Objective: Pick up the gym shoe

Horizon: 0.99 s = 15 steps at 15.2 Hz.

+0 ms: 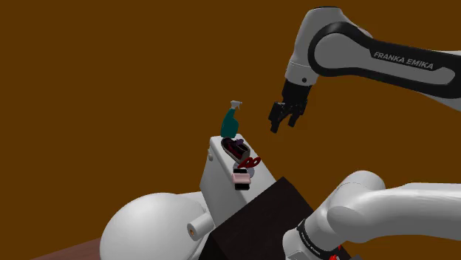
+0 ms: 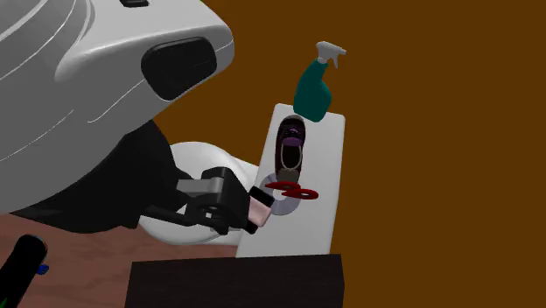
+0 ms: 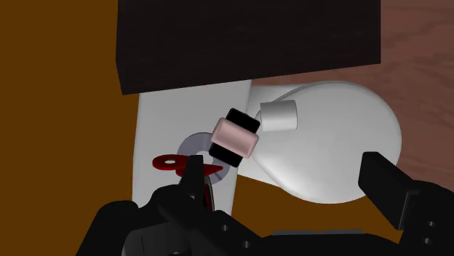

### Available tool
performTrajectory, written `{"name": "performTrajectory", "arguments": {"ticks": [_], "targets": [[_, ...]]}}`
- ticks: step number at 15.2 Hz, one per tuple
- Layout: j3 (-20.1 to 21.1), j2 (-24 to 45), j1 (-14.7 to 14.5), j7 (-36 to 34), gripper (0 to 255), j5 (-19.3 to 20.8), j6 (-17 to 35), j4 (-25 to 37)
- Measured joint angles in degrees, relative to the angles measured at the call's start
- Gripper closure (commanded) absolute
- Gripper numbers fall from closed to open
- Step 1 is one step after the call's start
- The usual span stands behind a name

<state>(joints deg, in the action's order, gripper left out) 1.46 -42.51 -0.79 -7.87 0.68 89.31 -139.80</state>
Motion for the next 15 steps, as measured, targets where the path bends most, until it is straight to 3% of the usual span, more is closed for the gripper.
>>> {"name": "performTrajectory", "arguments": {"ticks": [4, 15], "targets": [[-1.4, 1.8, 0.6, 1.1, 0, 0.4, 4.2, -1.8], [-9.2, 19.5, 3.0, 8.6, 0, 0.5, 27.3, -4.6]]}}
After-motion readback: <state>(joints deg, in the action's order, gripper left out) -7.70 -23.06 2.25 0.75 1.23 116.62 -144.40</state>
